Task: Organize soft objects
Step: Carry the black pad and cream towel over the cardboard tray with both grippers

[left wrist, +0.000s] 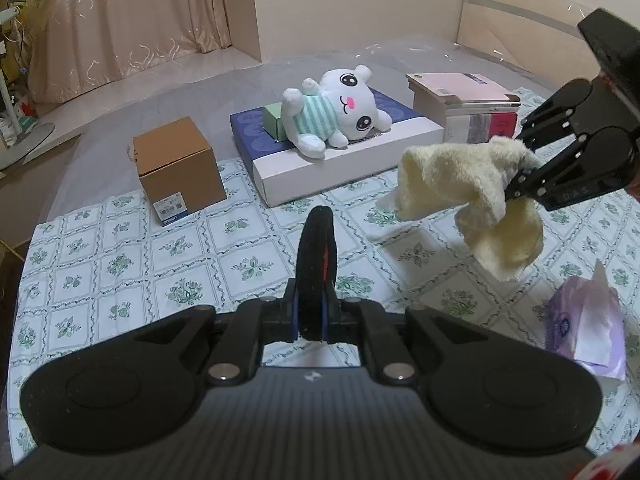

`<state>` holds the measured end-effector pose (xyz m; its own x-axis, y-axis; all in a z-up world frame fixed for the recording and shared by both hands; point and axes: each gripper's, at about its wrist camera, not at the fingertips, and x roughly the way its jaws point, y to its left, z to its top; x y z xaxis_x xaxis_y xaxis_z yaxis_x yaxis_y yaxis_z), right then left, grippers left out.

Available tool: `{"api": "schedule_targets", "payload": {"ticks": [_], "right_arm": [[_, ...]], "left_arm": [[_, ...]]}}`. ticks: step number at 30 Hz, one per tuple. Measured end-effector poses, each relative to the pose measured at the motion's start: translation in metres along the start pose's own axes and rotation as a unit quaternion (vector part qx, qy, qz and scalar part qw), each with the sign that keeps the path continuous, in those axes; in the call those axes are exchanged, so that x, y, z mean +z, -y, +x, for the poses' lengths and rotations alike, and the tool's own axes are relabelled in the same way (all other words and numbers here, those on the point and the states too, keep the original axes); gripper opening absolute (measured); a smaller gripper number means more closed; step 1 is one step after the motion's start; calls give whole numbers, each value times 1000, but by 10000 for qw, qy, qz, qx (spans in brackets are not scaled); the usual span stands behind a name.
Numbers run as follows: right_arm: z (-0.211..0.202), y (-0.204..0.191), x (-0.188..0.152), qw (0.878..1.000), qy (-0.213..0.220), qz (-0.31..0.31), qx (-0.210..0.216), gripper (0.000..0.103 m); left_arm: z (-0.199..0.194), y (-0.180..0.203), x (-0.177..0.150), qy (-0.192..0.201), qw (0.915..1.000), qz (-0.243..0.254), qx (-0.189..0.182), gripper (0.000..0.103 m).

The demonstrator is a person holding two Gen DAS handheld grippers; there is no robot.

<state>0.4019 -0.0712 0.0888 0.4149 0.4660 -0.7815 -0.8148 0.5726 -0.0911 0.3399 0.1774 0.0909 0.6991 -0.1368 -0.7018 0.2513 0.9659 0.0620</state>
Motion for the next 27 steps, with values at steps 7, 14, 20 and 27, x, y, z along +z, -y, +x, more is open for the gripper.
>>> {"api": "schedule_targets", "payload": {"ticks": [7,14,20,27], "right_arm": [[-28,-26,-10,9994,3,-96,-324,25],[-50,-53,-20,9978,-96,-104,-640,25],[-74,-72,-29,9967,-69,-52,-803,25],[-100,-99,-41,9956,0,-73,-930,26]], "left_arm": [[-25,15,-7,-50,10000,-22,3,9],[-53,26,-13,-88,9999,41,57,9],[-79,30,-20,-56,9999,-27,132,9],[-111,34,-36,-48,9996,-134,260,9]]}}
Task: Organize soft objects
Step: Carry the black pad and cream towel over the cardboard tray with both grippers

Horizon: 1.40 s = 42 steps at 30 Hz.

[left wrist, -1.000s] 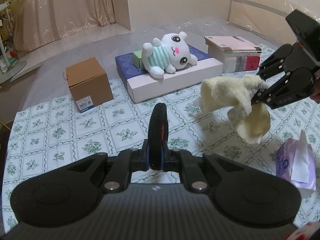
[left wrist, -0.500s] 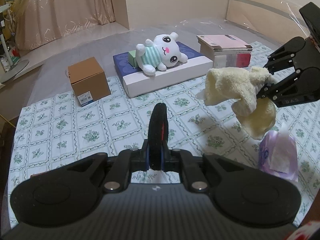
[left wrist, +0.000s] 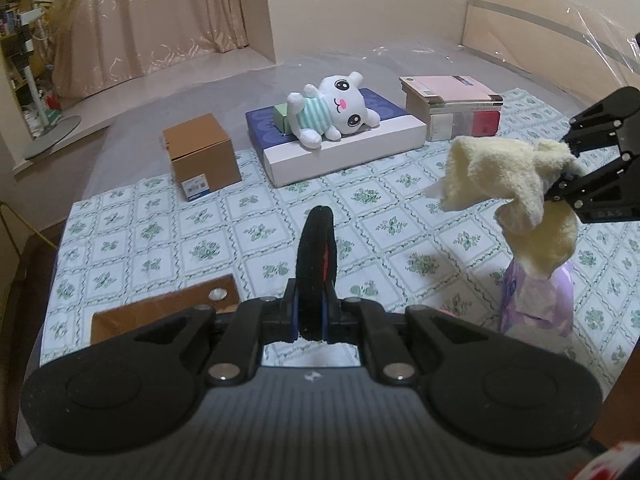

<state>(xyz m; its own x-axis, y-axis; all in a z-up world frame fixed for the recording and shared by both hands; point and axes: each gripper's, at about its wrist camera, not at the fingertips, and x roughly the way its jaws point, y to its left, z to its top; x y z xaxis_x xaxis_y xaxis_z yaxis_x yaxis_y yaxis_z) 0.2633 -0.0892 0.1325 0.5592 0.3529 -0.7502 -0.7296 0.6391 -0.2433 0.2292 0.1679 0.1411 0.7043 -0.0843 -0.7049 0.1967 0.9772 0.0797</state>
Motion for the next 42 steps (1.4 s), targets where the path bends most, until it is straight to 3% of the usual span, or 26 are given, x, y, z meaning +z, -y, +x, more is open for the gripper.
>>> {"api": "schedule_targets", "payload": {"ticks": [12,27,36,42], "right_arm": [[-41,-35,-44,9991,224,287,206,26],[-73,-95,-117,9922,581,1015,440,26],[-91,-135,-139,9818,756,1570,753,25],[-91,-164,-141,9762,714,1596,1287,25]], "left_arm": [[-45,10,-54,-13,9991,-385,148,9],[-79,54,-133,148,9961,-841,231,9],[-105,70,-171,327,9888,-1412,342,9],[-116,77,-192,290,9872,-1496,476,9]]}}
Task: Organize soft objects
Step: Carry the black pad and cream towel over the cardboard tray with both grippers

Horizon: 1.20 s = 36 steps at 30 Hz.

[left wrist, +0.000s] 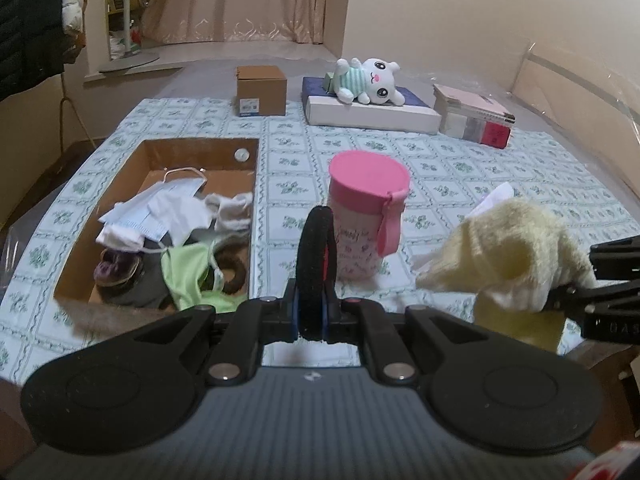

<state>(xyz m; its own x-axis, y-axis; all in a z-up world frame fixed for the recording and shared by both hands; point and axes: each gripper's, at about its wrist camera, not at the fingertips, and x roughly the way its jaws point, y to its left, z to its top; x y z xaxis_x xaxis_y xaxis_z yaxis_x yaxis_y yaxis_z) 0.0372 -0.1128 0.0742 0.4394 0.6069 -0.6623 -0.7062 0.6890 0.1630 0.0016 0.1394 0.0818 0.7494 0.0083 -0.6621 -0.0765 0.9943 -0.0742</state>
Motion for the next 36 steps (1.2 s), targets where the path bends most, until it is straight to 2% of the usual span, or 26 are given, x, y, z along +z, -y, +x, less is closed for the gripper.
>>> {"api": "schedule_targets", "payload": {"ticks": [4,11,24,30,36], "right_arm": [[9,-17,1,9988,-89,24,479,25],[24,-46,14,9955,-139,-88,935,25],[61,-95,40,9903,-210,-515,1277,25],[77,-114,66,9872,-94,-620,1466,25],[102,-125,107,9840,47,-595,1681,25]], "left_arm": [[-6,-3,-10,-32,10000,18,90,9],[-19,-22,-19,0,9995,-75,319,9],[-38,-76,-29,75,9970,-336,691,9],[-40,-104,-18,139,9961,-290,828,9],[-33,-134,6,203,9960,-248,832,9]]}}
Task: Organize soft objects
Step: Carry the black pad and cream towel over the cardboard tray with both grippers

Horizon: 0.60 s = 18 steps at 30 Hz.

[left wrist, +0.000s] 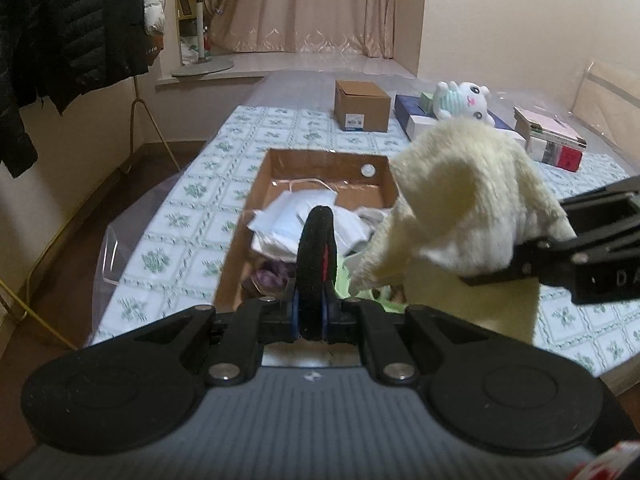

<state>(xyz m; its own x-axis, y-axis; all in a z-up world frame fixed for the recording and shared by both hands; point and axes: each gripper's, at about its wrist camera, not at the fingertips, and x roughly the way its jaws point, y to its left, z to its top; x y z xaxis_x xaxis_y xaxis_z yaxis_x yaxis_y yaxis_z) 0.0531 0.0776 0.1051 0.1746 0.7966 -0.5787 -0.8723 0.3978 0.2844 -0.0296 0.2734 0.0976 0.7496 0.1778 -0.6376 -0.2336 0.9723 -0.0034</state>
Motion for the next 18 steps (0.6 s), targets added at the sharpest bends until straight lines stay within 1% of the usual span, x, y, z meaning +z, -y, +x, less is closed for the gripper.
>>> {"api": "schedule_targets", "payload": {"ticks": [5,9,13,18], "right_arm": [[26,14,34,10000,19,34,18,25],[45,35,61,9999,-8,114,-37,25],[66,67,87,9991,-150,398,57,25],[88,106,115,9964,-205,818,2,25]], "left_arm": [[19,-23,26,24,10000,-56,-4,9],[39,-38,48,6,10000,-39,-4,9],[63,-49,67,-42,9999,-65,-93,9],[92,-53,89,-34,9999,-24,-118,9]]}}
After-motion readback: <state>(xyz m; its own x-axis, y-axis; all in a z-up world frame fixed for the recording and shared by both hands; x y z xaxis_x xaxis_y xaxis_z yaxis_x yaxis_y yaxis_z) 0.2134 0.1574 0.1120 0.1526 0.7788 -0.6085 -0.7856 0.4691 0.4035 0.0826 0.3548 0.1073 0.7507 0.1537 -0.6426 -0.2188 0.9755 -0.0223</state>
